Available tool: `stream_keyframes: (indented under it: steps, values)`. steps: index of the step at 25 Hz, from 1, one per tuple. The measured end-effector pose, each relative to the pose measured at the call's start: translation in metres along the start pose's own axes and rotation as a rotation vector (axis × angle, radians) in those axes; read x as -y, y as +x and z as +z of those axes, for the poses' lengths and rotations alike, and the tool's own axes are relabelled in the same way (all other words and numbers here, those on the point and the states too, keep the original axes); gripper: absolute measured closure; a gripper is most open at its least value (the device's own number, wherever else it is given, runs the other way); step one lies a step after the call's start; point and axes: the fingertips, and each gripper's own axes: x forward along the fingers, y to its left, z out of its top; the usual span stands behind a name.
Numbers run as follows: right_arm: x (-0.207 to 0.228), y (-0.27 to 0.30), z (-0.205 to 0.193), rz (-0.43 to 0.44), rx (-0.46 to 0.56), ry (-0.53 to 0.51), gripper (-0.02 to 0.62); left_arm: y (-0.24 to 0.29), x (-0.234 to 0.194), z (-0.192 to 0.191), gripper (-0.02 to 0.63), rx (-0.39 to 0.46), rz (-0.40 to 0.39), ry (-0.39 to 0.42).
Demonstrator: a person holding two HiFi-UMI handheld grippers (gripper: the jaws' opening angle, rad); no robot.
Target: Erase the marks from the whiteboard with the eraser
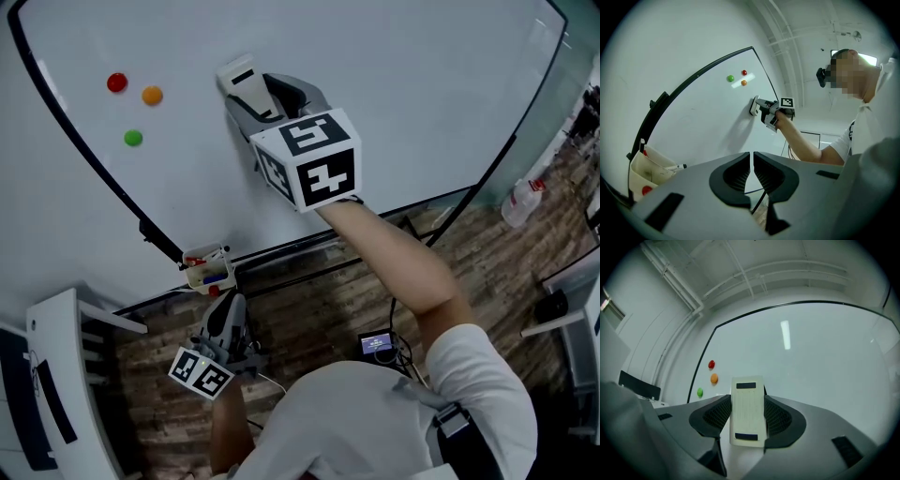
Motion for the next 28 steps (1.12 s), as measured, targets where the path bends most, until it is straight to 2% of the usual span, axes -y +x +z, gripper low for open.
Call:
stream_keyframes:
  steps: [4, 11, 23, 28]
  values:
    - [-0.025, 0.0, -0.004, 0.087, -0.004, 0.033, 0.356, -0.01, -0.004, 0.002, 0.591, 0.005, 0.029, 0.003]
    - [-0.049, -0.008, -0.007, 0.157, 0.018, 0.007, 0.356, -0.018, -0.011, 0.003, 0.592, 0.005, 0.058, 0.007]
    - [-0.034, -0.018, -0.01, 0.121, 0.012, -0.046, 0.356, -0.007, -0.003, -0.002, 0.592, -0.022, 0.029, -0.003]
    - [-0.021, -0.011, -0.024, 0.09, -0.015, -0.068, 0.356, -0.006, 0.006, -0.004, 0.591, -0.026, 0.045, 0.014]
